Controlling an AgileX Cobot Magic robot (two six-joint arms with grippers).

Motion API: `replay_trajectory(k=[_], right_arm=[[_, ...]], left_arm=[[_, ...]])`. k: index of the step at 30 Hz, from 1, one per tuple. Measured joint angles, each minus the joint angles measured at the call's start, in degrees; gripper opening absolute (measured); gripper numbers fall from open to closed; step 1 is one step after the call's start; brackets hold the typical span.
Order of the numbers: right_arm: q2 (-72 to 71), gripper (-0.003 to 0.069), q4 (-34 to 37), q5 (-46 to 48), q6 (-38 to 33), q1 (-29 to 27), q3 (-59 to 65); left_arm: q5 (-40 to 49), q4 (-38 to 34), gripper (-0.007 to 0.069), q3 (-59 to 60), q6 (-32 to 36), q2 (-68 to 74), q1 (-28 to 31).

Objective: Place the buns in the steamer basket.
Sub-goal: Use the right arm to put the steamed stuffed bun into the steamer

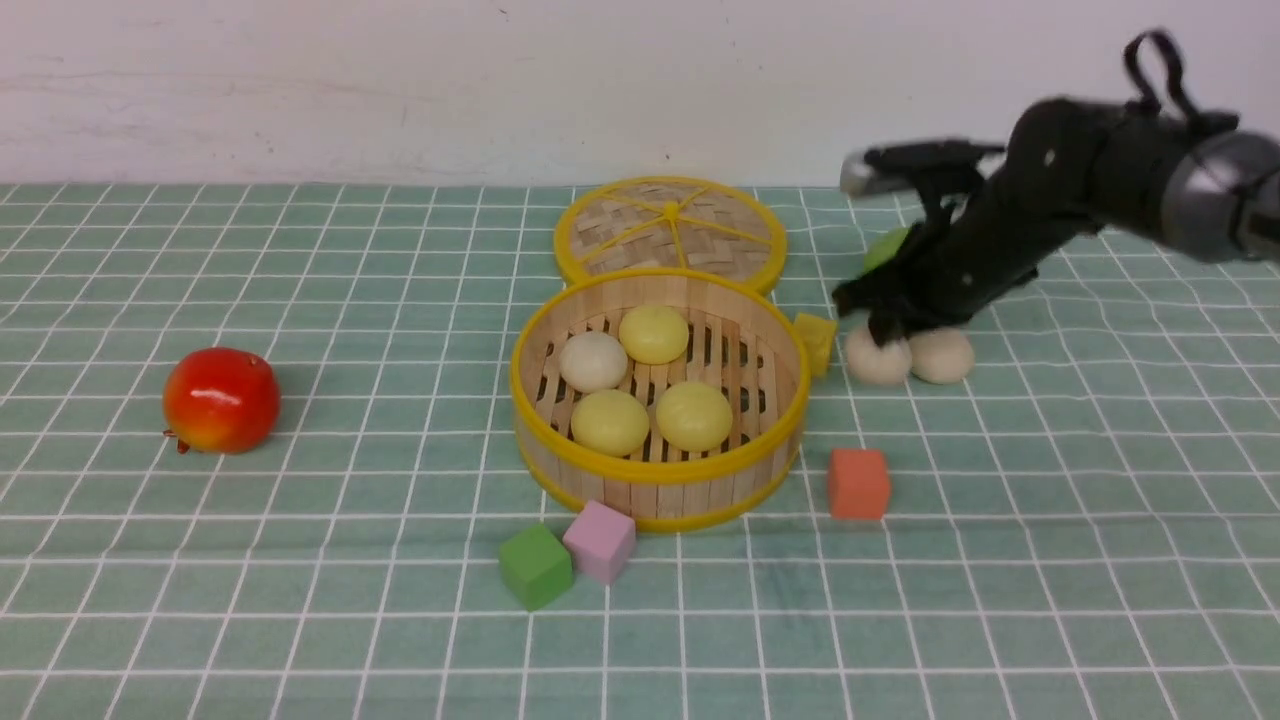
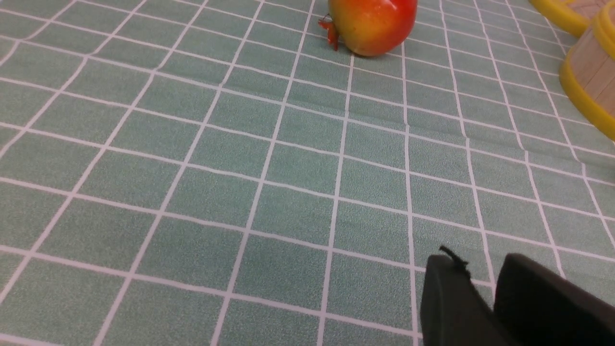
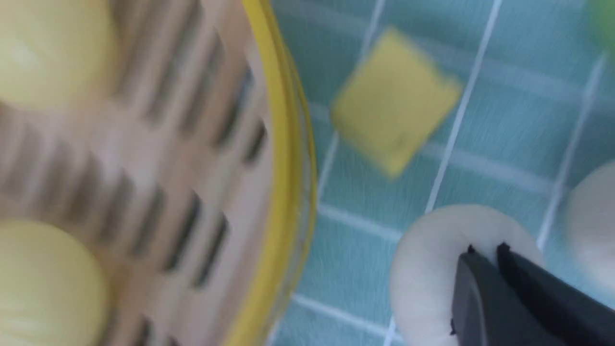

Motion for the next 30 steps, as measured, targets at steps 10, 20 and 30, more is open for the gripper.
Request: replay_trajectory(k=[10, 20, 30], right_arm=[[0.5, 0.0001, 10.3, -4.6, -6.7, 7.1, -5.4], [8.3, 0.0001, 10.9, -9.0, -7.6, 8.6, -5.4], [9.4, 0.002, 9.8, -11.7, -7.8, 8.6, -5.5]], left_arm=[[0.0, 0.0, 0.0164, 0.0, 0.0, 0.0, 0.0], [0.0, 0.0, 0.0167, 0.0, 0.0, 0.0, 0.0], [0.0, 0.0, 0.0182, 0.0, 0.0, 0.0, 0.0]])
